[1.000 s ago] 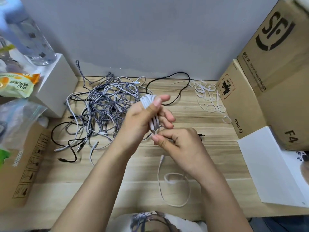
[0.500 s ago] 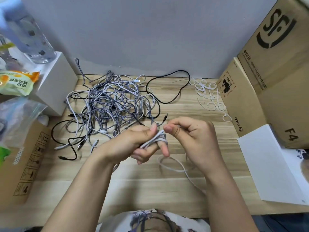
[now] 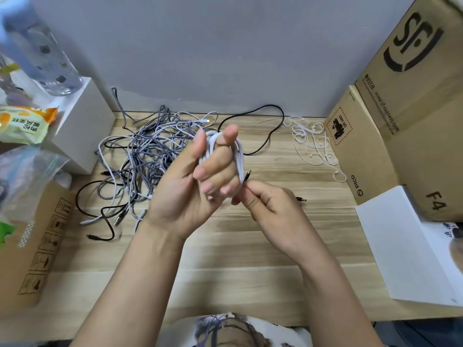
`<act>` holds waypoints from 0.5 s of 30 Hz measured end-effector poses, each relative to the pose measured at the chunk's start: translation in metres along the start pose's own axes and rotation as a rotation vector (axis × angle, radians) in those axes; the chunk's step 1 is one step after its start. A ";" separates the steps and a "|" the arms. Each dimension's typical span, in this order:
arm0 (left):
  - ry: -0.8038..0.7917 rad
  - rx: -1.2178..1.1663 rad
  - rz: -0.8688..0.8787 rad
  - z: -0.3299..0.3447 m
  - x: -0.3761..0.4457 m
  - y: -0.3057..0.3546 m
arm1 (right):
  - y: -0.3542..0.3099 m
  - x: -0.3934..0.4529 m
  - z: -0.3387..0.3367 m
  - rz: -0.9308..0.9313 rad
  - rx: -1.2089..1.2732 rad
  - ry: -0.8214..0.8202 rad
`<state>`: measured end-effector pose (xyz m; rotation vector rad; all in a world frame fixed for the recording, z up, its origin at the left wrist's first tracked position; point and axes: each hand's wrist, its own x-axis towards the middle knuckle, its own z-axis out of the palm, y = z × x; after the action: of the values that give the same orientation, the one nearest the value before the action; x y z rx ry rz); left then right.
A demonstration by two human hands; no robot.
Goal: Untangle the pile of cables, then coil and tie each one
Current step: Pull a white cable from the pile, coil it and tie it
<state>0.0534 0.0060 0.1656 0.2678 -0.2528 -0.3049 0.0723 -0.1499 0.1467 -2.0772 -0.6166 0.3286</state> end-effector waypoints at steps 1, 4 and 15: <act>0.052 0.011 0.027 0.000 0.002 -0.002 | 0.000 0.000 0.000 0.010 -0.047 -0.013; 0.351 0.235 0.157 -0.001 0.007 -0.010 | -0.001 0.000 0.001 0.041 -0.166 -0.065; 0.623 1.335 0.011 -0.016 -0.006 -0.020 | -0.013 -0.009 0.004 -0.051 -0.236 -0.066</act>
<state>0.0475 -0.0069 0.1437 1.6465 0.2043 0.0156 0.0585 -0.1461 0.1553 -2.2784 -0.7787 0.3081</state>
